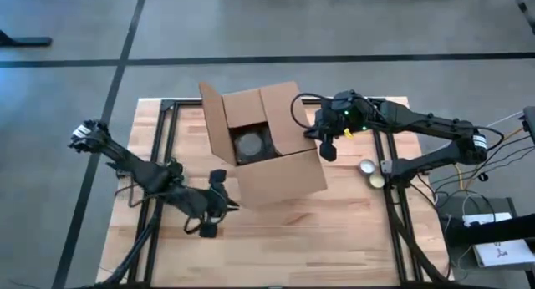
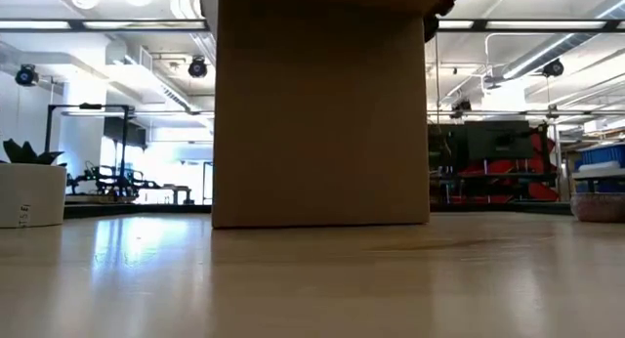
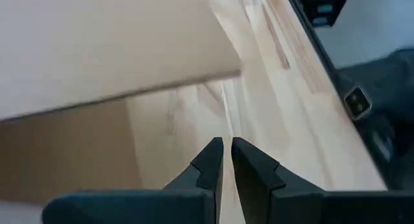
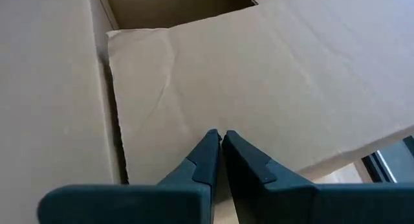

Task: Wrap mug
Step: Close the cardboard box

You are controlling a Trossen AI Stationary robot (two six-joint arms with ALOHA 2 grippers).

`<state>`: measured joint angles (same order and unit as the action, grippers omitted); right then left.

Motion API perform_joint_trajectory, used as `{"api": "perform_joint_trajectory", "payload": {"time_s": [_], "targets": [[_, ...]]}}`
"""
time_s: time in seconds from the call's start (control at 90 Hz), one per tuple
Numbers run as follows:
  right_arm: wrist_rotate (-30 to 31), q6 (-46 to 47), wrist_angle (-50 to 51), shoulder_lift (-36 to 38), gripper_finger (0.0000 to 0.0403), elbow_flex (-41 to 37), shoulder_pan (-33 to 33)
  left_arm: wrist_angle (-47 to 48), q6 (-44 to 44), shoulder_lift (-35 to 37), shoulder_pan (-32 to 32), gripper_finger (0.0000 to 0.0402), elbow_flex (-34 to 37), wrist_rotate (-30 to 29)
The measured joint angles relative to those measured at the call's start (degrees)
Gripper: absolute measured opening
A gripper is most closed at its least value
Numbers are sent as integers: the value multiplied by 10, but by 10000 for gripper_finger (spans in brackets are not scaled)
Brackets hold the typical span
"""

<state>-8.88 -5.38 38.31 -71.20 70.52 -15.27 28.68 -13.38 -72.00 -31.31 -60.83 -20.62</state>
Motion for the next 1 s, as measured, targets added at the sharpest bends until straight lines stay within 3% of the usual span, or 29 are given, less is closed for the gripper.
{"api": "perform_joint_trajectory", "payload": {"time_s": [0.078,0.267,0.5,0.8,1.0], "targets": [[0,12,2,-1,14,4,0,-21,24,-16,6,20,1,-2],[1,12,16,2,14,34,1,-130,106,-30,8,20,0,-88],[1,2,12,5,14,61,1,-171,140,-29,9,20,0,-297],[-11,-7,19,-29,14,51,7,-249,190,-30,8,20,0,-311],[-17,-22,22,-35,14,58,10,-291,211,-30,13,20,1,-433]]}}
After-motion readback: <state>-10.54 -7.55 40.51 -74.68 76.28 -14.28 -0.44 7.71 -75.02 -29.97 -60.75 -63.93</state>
